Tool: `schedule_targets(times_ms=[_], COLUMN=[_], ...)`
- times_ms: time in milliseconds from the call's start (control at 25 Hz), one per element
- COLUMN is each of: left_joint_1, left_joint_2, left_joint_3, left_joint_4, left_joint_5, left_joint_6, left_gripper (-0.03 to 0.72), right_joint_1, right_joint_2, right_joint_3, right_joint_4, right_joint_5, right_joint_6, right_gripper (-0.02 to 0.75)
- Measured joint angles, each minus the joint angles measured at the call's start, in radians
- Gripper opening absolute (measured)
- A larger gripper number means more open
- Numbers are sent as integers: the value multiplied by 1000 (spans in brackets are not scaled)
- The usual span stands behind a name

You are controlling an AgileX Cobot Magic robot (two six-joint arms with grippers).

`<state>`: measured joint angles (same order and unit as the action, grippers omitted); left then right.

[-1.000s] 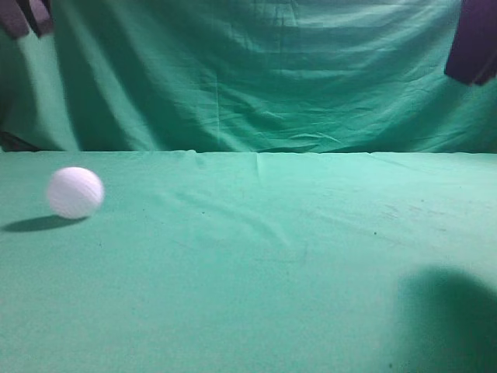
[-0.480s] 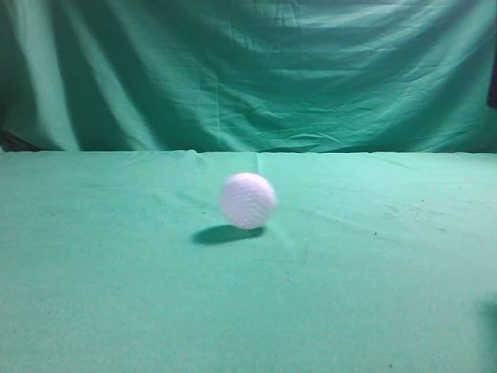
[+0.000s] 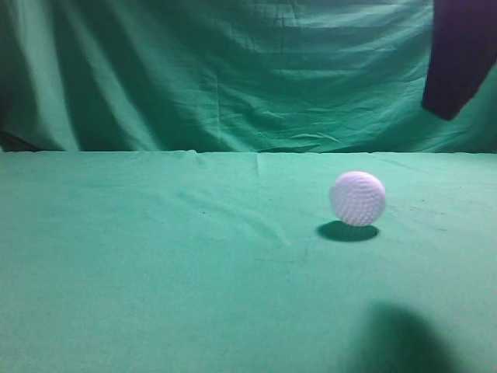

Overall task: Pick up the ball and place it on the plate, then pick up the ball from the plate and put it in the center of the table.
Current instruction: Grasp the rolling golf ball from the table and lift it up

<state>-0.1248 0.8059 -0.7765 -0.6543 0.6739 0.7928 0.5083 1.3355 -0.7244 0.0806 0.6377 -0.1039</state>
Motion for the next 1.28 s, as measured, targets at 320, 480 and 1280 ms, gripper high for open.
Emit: schedule_targets(times_ms=[320, 480, 1280], left_joint_1=[0, 0, 0], left_joint_2=[-162, -250, -356], left_joint_3=[143, 199, 210], left_joint_4=[-62, -69, -88], left_joint_5=[-41, -51, -42], left_joint_6=[3, 3, -4], left_gripper=[60, 60, 60], right_joint_1=[0, -4, -75], right_joint_2=[175, 261, 398], right_joint_3=[-128, -183, -223], right_joint_4=[0, -3, -12], right_joint_5=[4, 42, 11], right_joint_6=[1, 9, 28], right_gripper=[659, 659, 608])
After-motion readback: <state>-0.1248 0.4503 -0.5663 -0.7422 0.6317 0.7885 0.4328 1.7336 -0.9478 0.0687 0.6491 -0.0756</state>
